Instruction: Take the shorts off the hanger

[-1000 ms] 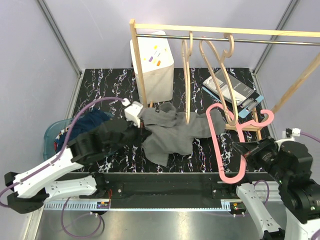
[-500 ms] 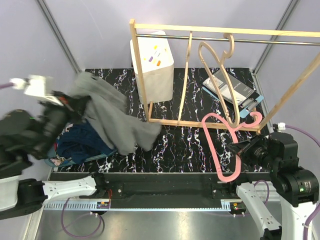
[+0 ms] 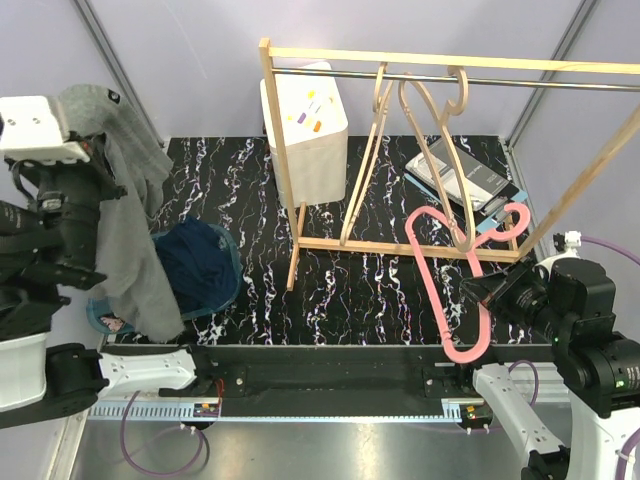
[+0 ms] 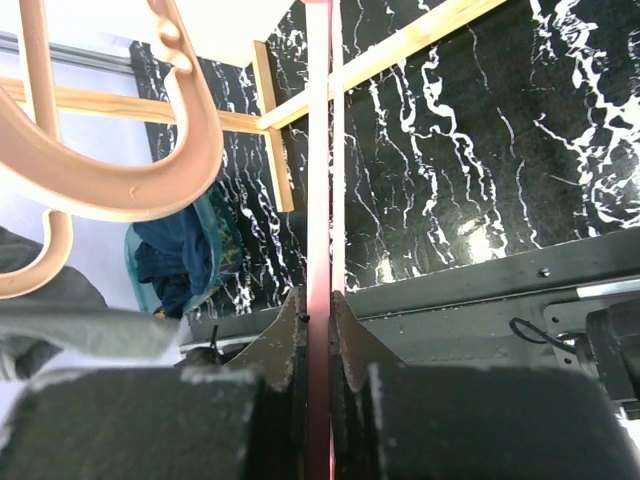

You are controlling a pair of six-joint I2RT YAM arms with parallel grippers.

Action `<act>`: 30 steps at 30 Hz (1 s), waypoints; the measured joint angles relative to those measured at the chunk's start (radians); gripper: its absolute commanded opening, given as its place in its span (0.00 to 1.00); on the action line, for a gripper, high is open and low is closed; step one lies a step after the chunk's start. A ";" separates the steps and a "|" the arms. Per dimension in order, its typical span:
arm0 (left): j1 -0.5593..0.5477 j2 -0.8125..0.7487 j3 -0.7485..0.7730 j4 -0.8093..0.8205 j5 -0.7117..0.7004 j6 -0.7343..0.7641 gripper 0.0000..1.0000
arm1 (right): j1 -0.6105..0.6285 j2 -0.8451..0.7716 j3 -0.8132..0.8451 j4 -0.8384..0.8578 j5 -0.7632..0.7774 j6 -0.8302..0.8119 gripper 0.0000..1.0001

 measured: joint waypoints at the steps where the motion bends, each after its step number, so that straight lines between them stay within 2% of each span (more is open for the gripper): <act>1: 0.000 0.006 -0.018 0.062 -0.017 0.069 0.00 | 0.000 0.003 0.002 -0.002 0.002 -0.004 0.00; 4: 0.000 0.043 -0.018 0.188 -0.034 0.184 0.00 | 0.000 0.026 0.022 -0.003 0.017 -0.019 0.00; 7: 0.046 0.069 -0.028 0.224 -0.030 0.200 0.00 | 0.000 0.043 0.032 0.002 0.025 -0.032 0.00; 10: 0.187 0.086 -0.048 0.147 0.019 0.098 0.00 | 0.000 0.055 0.033 0.002 0.026 -0.040 0.00; 14: 0.476 0.124 -0.047 -0.078 0.151 -0.138 0.00 | 0.000 0.079 0.052 0.002 0.026 -0.056 0.00; 17: 0.605 0.141 -0.049 -0.203 0.214 -0.247 0.00 | 0.000 0.088 0.058 0.009 0.026 -0.066 0.00; 20: 0.686 0.139 -0.052 -0.288 0.225 -0.315 0.00 | 0.000 0.100 0.058 0.008 0.026 -0.071 0.00; 25: 0.738 0.111 -0.060 -0.327 0.164 -0.341 0.00 | 0.000 0.143 0.071 0.008 0.027 -0.089 0.00; 28: 0.800 0.057 -0.184 -0.327 0.168 -0.401 0.00 | 0.000 0.174 0.087 0.010 0.041 -0.096 0.00; 30: 0.869 0.011 -0.322 -0.335 0.216 -0.472 0.00 | 0.000 0.192 0.092 0.016 0.050 -0.101 0.00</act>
